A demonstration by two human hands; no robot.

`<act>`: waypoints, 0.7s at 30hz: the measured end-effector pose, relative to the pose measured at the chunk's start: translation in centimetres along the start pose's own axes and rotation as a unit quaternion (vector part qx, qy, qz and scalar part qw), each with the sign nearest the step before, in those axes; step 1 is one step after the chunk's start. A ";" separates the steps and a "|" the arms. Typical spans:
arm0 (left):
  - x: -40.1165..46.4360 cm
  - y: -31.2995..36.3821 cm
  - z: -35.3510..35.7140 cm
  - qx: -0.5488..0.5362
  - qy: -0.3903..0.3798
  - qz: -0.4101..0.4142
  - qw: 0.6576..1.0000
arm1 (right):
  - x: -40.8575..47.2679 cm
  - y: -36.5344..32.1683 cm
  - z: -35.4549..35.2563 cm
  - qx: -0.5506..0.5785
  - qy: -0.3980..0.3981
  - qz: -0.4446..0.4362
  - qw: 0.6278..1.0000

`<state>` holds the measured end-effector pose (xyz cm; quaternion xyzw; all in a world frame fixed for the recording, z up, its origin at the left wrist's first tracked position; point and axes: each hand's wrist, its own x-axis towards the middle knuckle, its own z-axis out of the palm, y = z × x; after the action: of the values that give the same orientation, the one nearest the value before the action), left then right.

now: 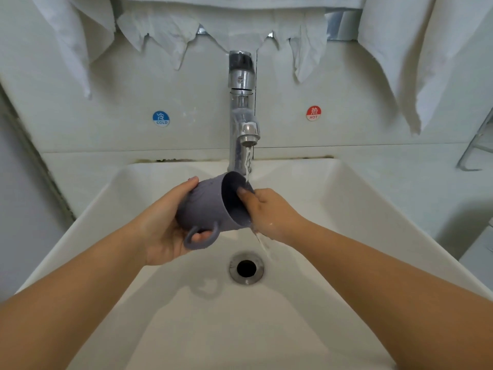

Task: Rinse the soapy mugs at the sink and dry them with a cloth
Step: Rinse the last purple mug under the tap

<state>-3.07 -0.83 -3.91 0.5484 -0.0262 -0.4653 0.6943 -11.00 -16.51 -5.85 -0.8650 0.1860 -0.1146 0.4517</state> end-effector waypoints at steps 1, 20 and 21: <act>0.0 0.0 -0.2 0.012 0.009 -0.001 1.000 | 0.0 -0.2 0.0 0.007 -0.009 0.003 1.000; 1.5 -1.0 -0.5 0.009 -0.027 0.134 0.991 | -0.7 -0.2 0.9 0.309 -0.157 0.274 0.897; 1.5 -0.9 -0.5 0.006 -0.029 0.141 0.990 | -0.7 -0.4 0.8 0.320 -0.167 0.278 0.890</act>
<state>-2.48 -1.42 -5.53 0.5296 -0.1262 -0.3782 0.7487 -11.22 -15.41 -6.04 -0.5933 0.2936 0.1081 0.7417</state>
